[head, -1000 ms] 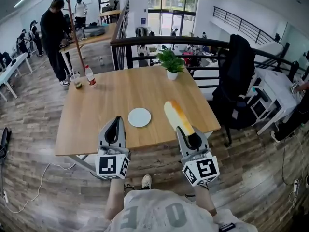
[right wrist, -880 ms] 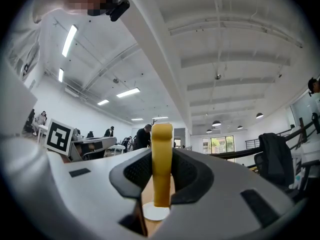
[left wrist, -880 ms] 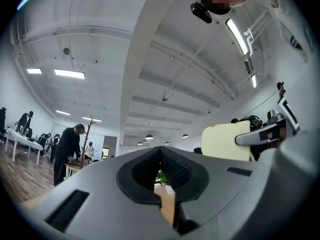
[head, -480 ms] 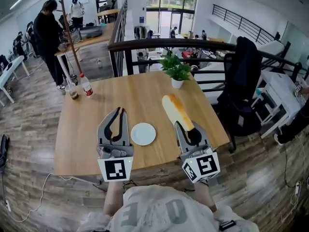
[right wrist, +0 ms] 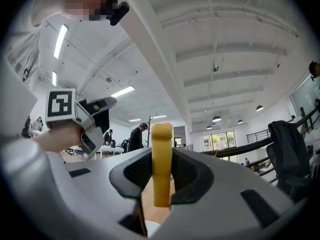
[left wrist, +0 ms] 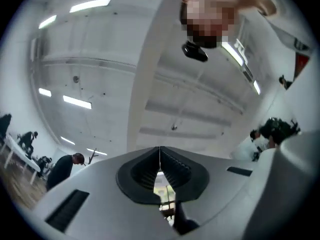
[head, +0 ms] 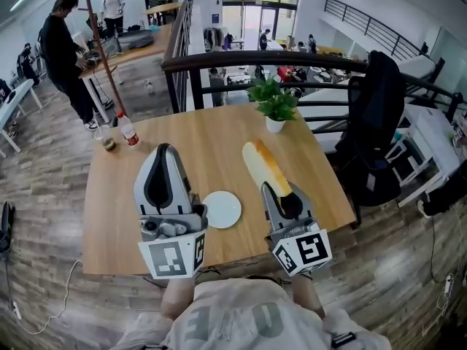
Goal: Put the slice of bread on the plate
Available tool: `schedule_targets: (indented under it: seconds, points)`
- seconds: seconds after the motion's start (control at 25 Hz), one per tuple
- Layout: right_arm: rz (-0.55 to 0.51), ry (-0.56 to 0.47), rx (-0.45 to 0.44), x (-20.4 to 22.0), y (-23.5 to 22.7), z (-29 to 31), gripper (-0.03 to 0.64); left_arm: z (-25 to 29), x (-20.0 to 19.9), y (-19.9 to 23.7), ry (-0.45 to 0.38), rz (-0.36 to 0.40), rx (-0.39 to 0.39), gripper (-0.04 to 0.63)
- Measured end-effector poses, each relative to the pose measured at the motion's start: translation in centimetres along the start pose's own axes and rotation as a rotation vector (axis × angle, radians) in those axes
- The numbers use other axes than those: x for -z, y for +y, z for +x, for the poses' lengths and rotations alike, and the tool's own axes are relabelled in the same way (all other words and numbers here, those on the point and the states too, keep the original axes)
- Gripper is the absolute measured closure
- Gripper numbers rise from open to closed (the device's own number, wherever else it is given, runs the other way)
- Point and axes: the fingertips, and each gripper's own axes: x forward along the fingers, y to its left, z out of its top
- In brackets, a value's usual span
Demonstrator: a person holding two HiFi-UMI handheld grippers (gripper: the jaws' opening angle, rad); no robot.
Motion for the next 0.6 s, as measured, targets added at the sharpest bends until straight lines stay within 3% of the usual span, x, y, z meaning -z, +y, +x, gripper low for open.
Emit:
schedule_targets:
  seconds: [0.04,0.24,0.36,0.44,0.6]
  points:
    - [0.007,0.006,-0.005,0.1,-0.1,0.2,0.525,-0.2,1.3,0.1,0.054,0.039,-0.001,0.586]
    - [0.027,0.021,-0.051,0.1,-0.3,1.2,0.525,-2.7,6.9,0.4,0.273,0.055,-0.036,0.586]
    - [-0.003,0.012,-0.050,-0.3,-0.8,2.1,0.525,-3.9,10.8,0.0,0.401,0.137,-0.029,0.586]
    - [-0.041,0.016,-0.048,-0.2,-0.6,2.6,0.525,-4.9,13.3,0.3,0.491,0.137,-0.052,0.586]
    - [-0.102,0.019,-0.064,0.0,0.2,3.4,0.525,-5.8,14.7,0.3,0.537,0.142,-0.067,0.586]
